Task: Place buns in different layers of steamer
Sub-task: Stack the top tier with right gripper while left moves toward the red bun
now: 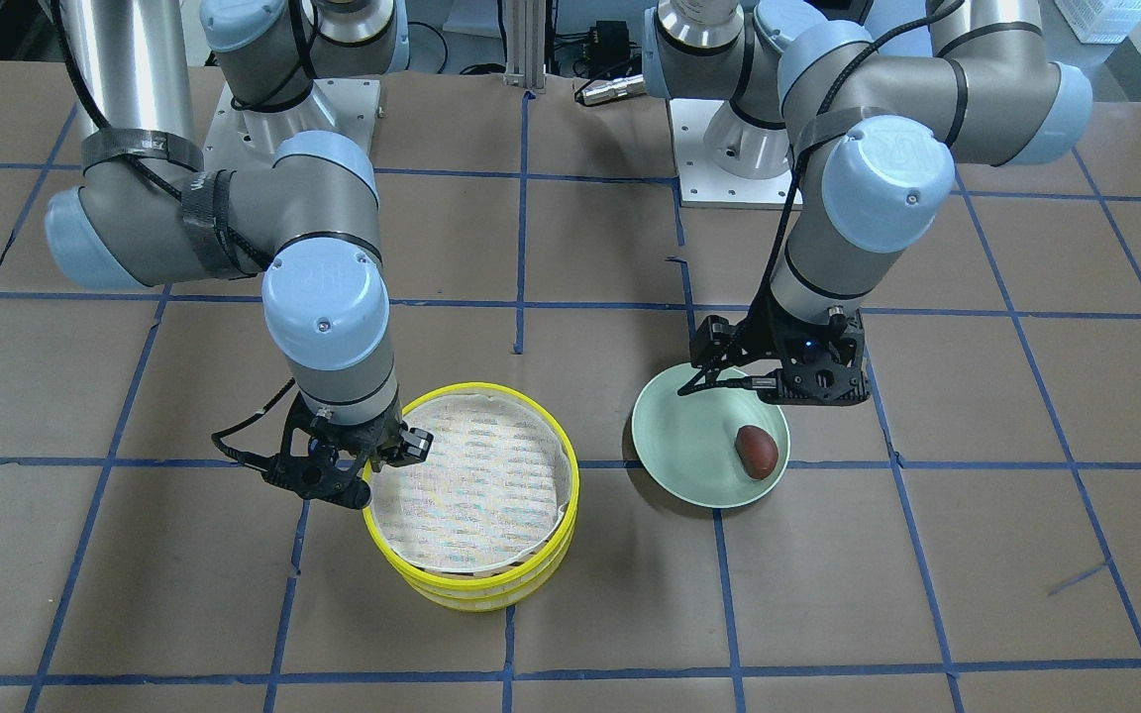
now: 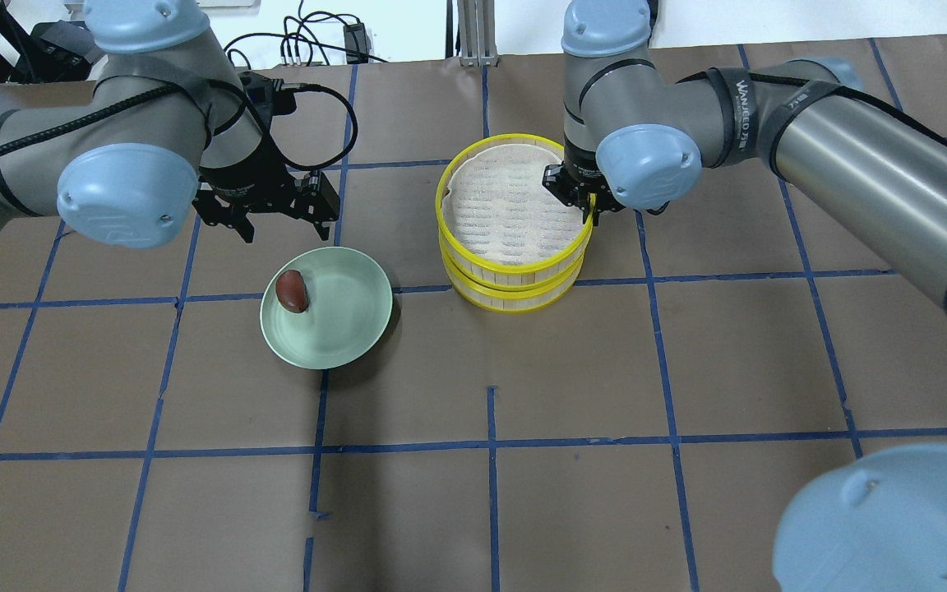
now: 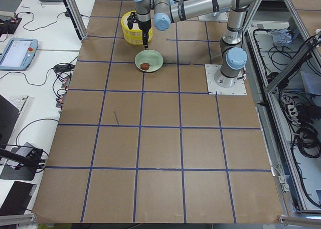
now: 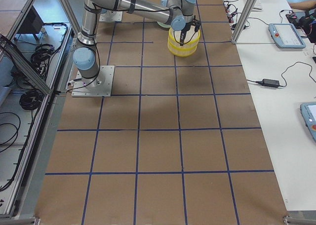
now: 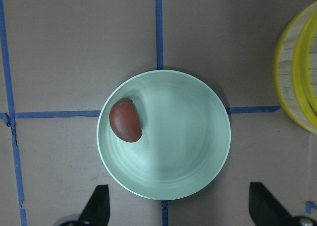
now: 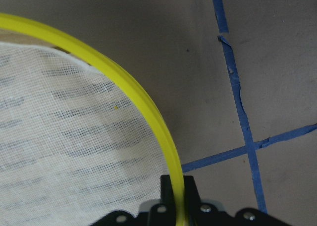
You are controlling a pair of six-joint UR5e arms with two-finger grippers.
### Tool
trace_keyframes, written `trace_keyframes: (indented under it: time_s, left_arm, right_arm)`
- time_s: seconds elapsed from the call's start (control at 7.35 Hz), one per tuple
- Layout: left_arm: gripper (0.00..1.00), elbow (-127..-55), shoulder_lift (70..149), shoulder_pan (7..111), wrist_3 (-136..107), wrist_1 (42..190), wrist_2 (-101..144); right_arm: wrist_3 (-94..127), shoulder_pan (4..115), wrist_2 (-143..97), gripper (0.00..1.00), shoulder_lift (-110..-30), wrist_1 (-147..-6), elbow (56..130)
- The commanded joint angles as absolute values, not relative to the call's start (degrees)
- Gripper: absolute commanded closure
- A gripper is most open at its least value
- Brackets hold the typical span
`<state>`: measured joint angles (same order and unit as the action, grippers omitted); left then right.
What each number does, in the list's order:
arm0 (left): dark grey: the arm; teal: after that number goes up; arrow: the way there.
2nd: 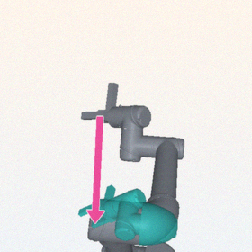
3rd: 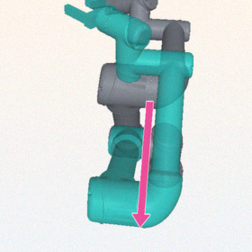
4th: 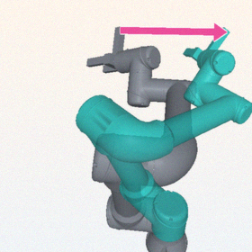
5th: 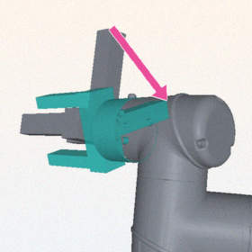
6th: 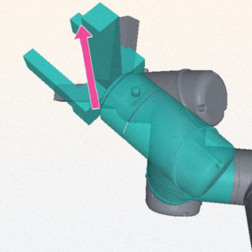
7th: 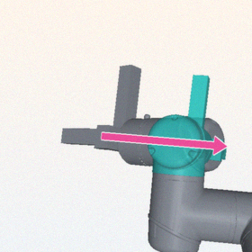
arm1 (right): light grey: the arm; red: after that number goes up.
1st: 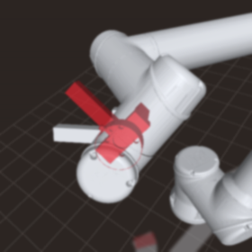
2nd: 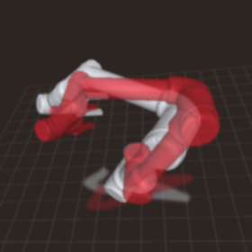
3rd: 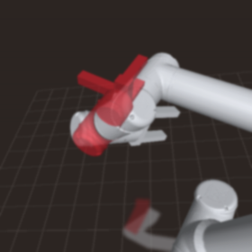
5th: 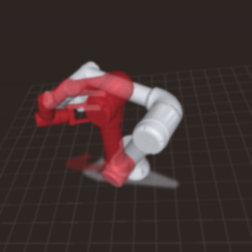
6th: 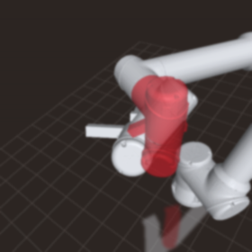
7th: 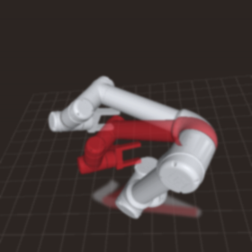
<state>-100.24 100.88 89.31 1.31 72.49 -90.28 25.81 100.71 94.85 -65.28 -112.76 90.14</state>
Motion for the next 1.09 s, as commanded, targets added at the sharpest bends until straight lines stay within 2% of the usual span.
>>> trace_keyframes:
  time_s: [0.0, 0.27, 0.41, 0.54, 0.68, 0.82, 0.95]
  left_arm:
    - [0.0, -100.64, 103.7, 87.28, 2.2, 71.11, -90.26]
    - [0.0, -101.07, 105.11, 87.36, 1.58, 69.36, -89.56]
    - [0.0, -101.07, 105.03, 87.45, 1.5, 69.26, -89.56]
    - [0.0, -100.99, 105.03, 87.45, 1.49, 69.08, -89.56]
    - [0.0, -101.07, 105.03, 87.45, 1.49, 69.08, -89.56]
    - [0.0, -101.16, 105.29, 87.45, 1.49, 69.0, -89.56]
    - [0.0, -101.51, 105.38, 87.36, 1.58, 68.65, -89.65]
  right_arm:
    - [24.1, 100.72, 94.92, 0.94, -65.3, -112.59, 90.35]
    - [23.73, 100.72, 94.92, 0.91, -65.39, -112.41, 90.35]
    - [24.08, 100.72, 94.83, 0.73, -65.39, -112.33, 90.35]
    - [24.34, 100.72, 94.75, 0.66, -65.39, -112.32, 90.26]
    - [24.61, 100.72, 94.66, 0.32, -65.3, -112.41, 90.35]
    - [24.44, 100.72, 94.75, 0.25, -65.65, -112.85, 90.26]
    - [24.0, 100.64, 94.75, 0.08, -66.09, -112.5, 89.74]
